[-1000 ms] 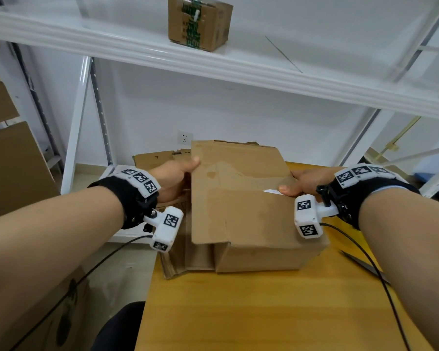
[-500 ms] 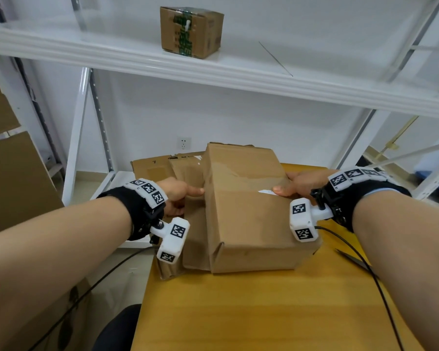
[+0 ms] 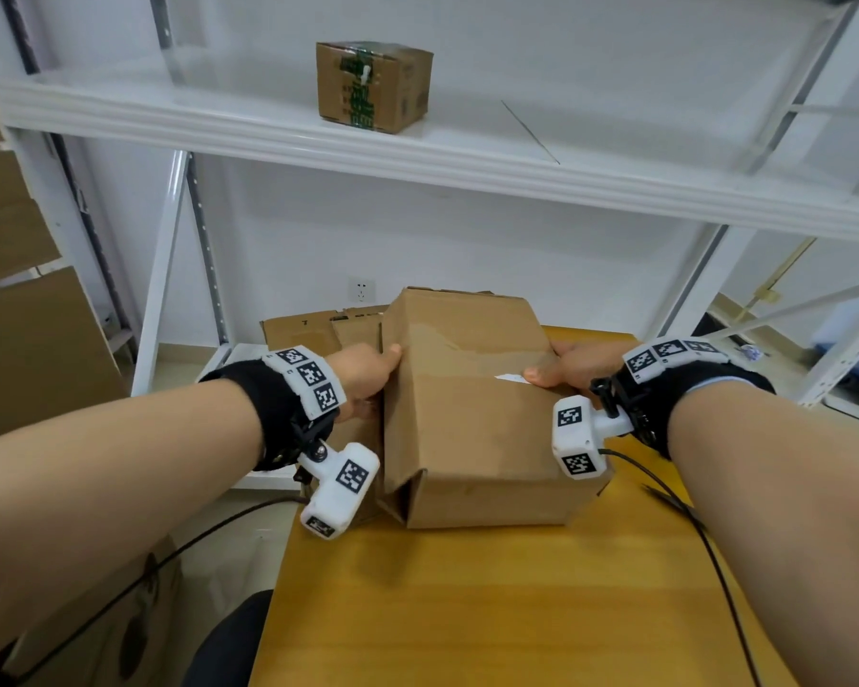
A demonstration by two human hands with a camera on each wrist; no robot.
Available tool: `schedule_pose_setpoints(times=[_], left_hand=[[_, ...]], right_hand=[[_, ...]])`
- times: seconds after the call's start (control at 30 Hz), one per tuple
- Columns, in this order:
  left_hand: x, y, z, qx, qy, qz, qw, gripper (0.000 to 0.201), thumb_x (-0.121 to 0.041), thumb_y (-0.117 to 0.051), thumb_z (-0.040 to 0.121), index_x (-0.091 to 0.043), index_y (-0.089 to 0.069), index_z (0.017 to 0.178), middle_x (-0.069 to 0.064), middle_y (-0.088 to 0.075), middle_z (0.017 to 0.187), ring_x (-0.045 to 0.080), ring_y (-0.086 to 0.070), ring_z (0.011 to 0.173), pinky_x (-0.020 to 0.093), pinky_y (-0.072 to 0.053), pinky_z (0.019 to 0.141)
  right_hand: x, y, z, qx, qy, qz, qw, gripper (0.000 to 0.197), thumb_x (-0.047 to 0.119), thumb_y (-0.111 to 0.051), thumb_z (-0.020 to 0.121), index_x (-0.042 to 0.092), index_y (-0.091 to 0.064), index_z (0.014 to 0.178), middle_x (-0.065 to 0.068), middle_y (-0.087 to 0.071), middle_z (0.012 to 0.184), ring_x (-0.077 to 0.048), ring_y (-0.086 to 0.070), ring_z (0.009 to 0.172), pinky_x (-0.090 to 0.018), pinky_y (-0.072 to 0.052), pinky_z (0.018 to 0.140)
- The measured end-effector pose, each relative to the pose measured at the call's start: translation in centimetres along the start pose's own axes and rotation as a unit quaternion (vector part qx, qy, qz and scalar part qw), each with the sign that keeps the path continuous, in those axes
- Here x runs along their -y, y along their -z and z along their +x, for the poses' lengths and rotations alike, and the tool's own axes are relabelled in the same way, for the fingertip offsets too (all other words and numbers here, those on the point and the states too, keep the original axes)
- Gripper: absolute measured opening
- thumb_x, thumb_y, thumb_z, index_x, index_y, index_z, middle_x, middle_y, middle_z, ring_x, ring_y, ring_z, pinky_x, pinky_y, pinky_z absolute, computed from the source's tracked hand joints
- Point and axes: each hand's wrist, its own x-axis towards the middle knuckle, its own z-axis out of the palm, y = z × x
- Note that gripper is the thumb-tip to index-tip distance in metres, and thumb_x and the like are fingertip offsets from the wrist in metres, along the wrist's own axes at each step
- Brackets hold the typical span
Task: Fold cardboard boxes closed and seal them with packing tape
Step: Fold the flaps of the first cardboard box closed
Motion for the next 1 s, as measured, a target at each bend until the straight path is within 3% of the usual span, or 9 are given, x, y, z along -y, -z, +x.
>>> schedule_pose_setpoints(times=[0.07,0.23,0.37,0.43,0.6,0.7,0.83,0.9,1.0], left_hand=[[0.3,-0.4,-0.3,0.037,0.0,-0.023,0.999,0.051,-0.049,-0.042,0.1,-0.011,-0.051,0.134,0.007,-0.062,0.122,0.028,-0.06,0.111,0.048,-0.052,0.095],[-0.9,-0.6,-1.3,0.058,-0.017,-0.087,0.994,0.046,-0.036,-0.045,0.103,-0.009,-0.044,0.14,0.01,-0.058,0.13,0.032,-0.057,0.117,0.054,-0.048,0.099],[-1.4,-0.9,-1.6,0.061,-0.008,-0.127,0.99,0.048,-0.034,-0.048,0.101,-0.011,-0.044,0.142,0.011,-0.056,0.134,0.034,-0.055,0.119,0.056,-0.046,0.101],[-1.7,-1.4,-2.1,0.054,-0.019,-0.152,0.987,0.037,-0.026,-0.047,0.102,-0.01,-0.05,0.135,0.013,-0.061,0.125,0.034,-0.06,0.11,0.055,-0.051,0.094],[-1.5,-2.4,-3.6,0.113,-0.022,-0.218,0.969,0.026,-0.002,-0.041,0.102,0.001,-0.057,0.122,0.015,-0.068,0.107,0.032,-0.066,0.098,0.043,-0.06,0.073],[-1.1,-3.3,-4.1,0.126,-0.008,-0.226,0.966,0.031,0.006,-0.038,0.1,-0.002,-0.056,0.124,0.013,-0.068,0.11,0.028,-0.066,0.097,0.035,-0.062,0.063],[0.6,-4.9,-4.3,0.118,0.025,-0.222,0.968,0.042,0.014,-0.03,0.096,-0.004,-0.053,0.126,0.018,-0.064,0.12,0.036,-0.063,0.108,0.044,-0.058,0.077],[2.3,-5.0,-4.2,0.118,0.062,-0.216,0.967,0.041,0.013,-0.029,0.096,-0.002,-0.05,0.128,0.022,-0.06,0.128,0.039,-0.063,0.109,0.046,-0.06,0.075],[3.8,-3.3,-3.8,0.137,0.13,-0.186,0.964,0.03,0.009,-0.036,0.099,0.0,-0.05,0.124,0.023,-0.062,0.125,0.034,-0.07,0.098,0.039,-0.062,0.06]], right_hand=[[0.2,-0.1,-0.6,-0.001,-0.003,-0.001,1.0,0.107,0.052,-0.092,0.052,0.019,-0.046,0.144,-0.01,-0.06,0.135,-0.031,-0.059,0.124,-0.05,-0.044,0.111],[-0.6,0.8,-0.6,-0.019,0.01,0.005,1.0,0.113,0.066,-0.093,0.03,0.024,-0.059,0.129,-0.007,-0.067,0.128,-0.03,-0.064,0.118,-0.05,-0.048,0.106],[1.6,1.3,-3.0,-0.05,0.009,-0.025,0.998,0.035,0.034,-0.078,0.086,0.026,-0.062,0.115,-0.011,-0.066,0.13,-0.031,-0.064,0.117,-0.052,-0.047,0.107],[3.0,2.0,-4.3,-0.072,0.019,-0.062,0.995,0.018,0.02,-0.07,0.094,0.025,-0.063,0.11,-0.012,-0.067,0.127,-0.031,-0.065,0.116,-0.051,-0.047,0.107],[6.5,2.6,-7.4,-0.119,0.028,-0.143,0.982,0.052,0.012,-0.071,0.092,0.021,-0.045,0.137,-0.004,-0.063,0.114,-0.024,-0.065,0.1,-0.03,-0.056,0.075],[8.3,2.2,-8.5,-0.176,0.047,-0.248,0.951,0.079,0.016,-0.076,0.088,0.024,-0.031,0.152,-0.009,-0.065,0.121,-0.032,-0.065,0.108,-0.035,-0.051,0.074],[10.3,0.3,-8.6,-0.205,0.081,-0.4,0.889,0.105,0.025,-0.081,0.081,0.025,-0.011,0.16,-0.008,-0.058,0.138,-0.031,-0.06,0.119,-0.038,-0.05,0.09],[10.5,-1.0,-7.7,-0.207,0.083,-0.447,0.866,0.106,0.031,-0.084,0.078,0.019,-0.017,0.16,-0.012,-0.055,0.143,-0.032,-0.059,0.122,-0.041,-0.051,0.097],[10.8,-2.4,-5.8,-0.186,0.044,-0.483,0.854,0.072,0.049,-0.084,0.073,0.014,-0.06,0.132,-0.008,-0.07,0.12,-0.03,-0.068,0.106,-0.044,-0.055,0.095]])
